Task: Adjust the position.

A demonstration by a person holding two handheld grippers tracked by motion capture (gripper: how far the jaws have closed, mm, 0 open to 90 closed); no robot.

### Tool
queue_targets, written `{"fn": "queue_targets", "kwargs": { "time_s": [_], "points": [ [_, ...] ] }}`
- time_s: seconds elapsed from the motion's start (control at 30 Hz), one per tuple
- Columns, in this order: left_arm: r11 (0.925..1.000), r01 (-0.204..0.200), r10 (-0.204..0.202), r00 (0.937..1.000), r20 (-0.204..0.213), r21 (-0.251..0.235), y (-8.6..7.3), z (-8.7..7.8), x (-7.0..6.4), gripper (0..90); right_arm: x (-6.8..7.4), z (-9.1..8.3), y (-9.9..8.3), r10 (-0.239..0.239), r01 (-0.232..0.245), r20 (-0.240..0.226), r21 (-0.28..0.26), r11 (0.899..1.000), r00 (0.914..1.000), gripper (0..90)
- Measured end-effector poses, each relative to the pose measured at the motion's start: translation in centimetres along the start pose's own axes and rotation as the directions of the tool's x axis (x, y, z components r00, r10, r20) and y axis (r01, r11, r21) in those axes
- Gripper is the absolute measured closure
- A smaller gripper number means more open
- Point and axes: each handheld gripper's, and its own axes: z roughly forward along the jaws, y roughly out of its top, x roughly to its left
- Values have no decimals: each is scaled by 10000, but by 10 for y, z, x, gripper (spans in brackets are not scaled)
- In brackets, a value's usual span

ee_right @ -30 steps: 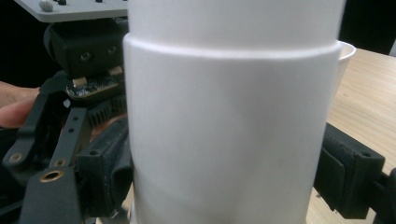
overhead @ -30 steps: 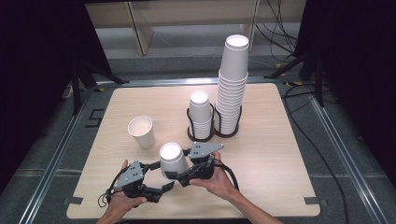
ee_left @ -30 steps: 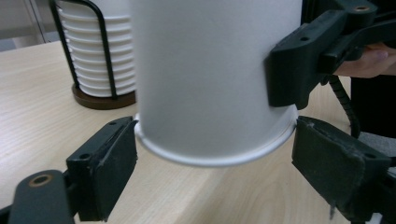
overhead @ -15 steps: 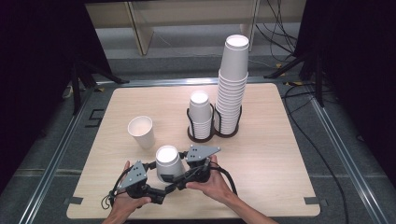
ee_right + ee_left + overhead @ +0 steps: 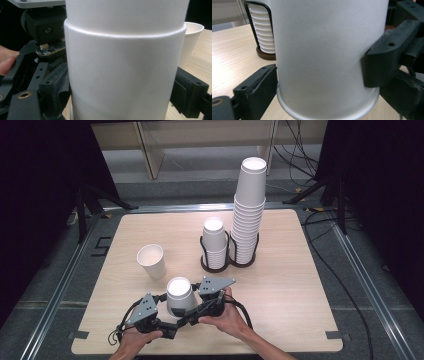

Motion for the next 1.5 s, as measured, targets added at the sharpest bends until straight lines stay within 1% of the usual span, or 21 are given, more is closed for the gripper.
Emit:
{"fn": "queue_targets", "kwargs": {
  "time_s": [0.07, 0.3, 0.4, 0.43, 0.47, 0.5, 0.57, 0.63, 0.67, 0.7, 0.77, 0.83, 0.87, 1.0, 1.03, 1.1, 1.13, 1.17, 1.2, 1.33, 1.5],
  "points": [
    [10000, 36, -35, 10000, 56, -54, 0, 0, 0, 69, 0, 0, 1, -228, 228, 184, 24, 9997, 9996, 151],
    [9998, -178, 178, 9998, 2, 90, 1, -3, 0, 87, 0, -2, 3, -105, 105, 230, 33, 9999, 9997, 132],
    [9994, -301, 300, 9995, 62, 149, 1, -2, 1, 94, 0, -3, 8, -342, 340, 336, 43, 9994, 9988, 133],
    [9990, -379, 378, 9993, 56, 223, 1, -2, 1, 97, 1, -3, 9, -219, 219, 116, -15, 9998, 9997, 143],
    [9990, -381, 380, 9993, 65, 251, 1, -2, 1, 99, 0, -4, 10, -242, 241, 180, 45, 9997, 9995, 146],
    [9990, -387, 385, 9992, 84, 223, 1, -2, 0, 102, -1, -5, 12, -411, 409, 224, 72, 9991, 9989, 146],
    [9988, -455, 453, 9988, 165, 161, 0, -1, 0, 106, 0, -6, 15, -236, 233, 238, 131, 9996, 9994, 148],
    [9987, -485, 482, 9987, 176, 170, 0, -1, 0, 110, -3, -8, 18, -477, 472, 359, 144, 9988, 9982, 149],
    [9984, -528, 525, 9984, 187, 188, 0, -1, 0, 112, -2, -8, 19, -194, 189, 332, 168, 9997, 9993, 149],
    [9967, -738, 732, 9972, 181, 333, 0, -1, 1, 114, -3, -9, 21, -319, 314, 300, 173, 9994, 9990, 149],
    [9975, -662, 656, 9975, 262, 249, 0, 0, 0, 117, -2, -10, 23, -183, 175, 259, 303, 9994, 9995, 150],
    [9965, -721, 713, 9973, 201, 429, 1, -2, 0, 119, -4, -11, 26, -237, 224, 314, 399, 9990, 9992, 150],
    [9971, -707, 698, 9970, 323, 269, 0, -1, 0, 120, -3, -11, 27, -134, 121, 288, 441, 9990, 9995, 150],
    [9960, -826, 819, 9964, 207, 352, 0, -1, 0, 123, -5, -13, 31, -345, 323, 330, 642, 9974, 9989, 193],
    [9965, -789, 783, 9967, 224, 289, 0, 0, 0, 122, -3, -13, 31, -68, 55, 173, 701, 9975, 9998, 197],
    [9955, -834, 827, 9964, 169, 445, 1, -2, -1, 122, -3, -13, 33, -360, 342, 231, 741, 9967, 9991, 201],
    [9963, -819, 814, 9964, 232, 254, 0, 0, -1, 123, -2, -13, 34, -253, 238, 171, 810, 9964, 9995, 202],
    [9959, -862, 856, 9961, 228, 266, 1, -1, 0, 123, -2, -12, 34, -201, 199, 20, 717, 9972, 9998, 204],
    [9954, -911, 904, 9956, 232, 300, 1, -1, 0, 122, -2, -14, 36, -454, 435, 218, 800, 9958, 9987, 206],
    [9946, -977, 970, 9951, 202, 357, 1, -3, 0, 106, -1, -13, 38, -507, 493, 129, 908, 9946, 9986, 219],
    [9972, -735, 733, 9972, 159, 123, 0, -3, 1, 45, -3, -14, 40, -288, 279, 127, 684, 9973, 9995, 229]
  ]
}}
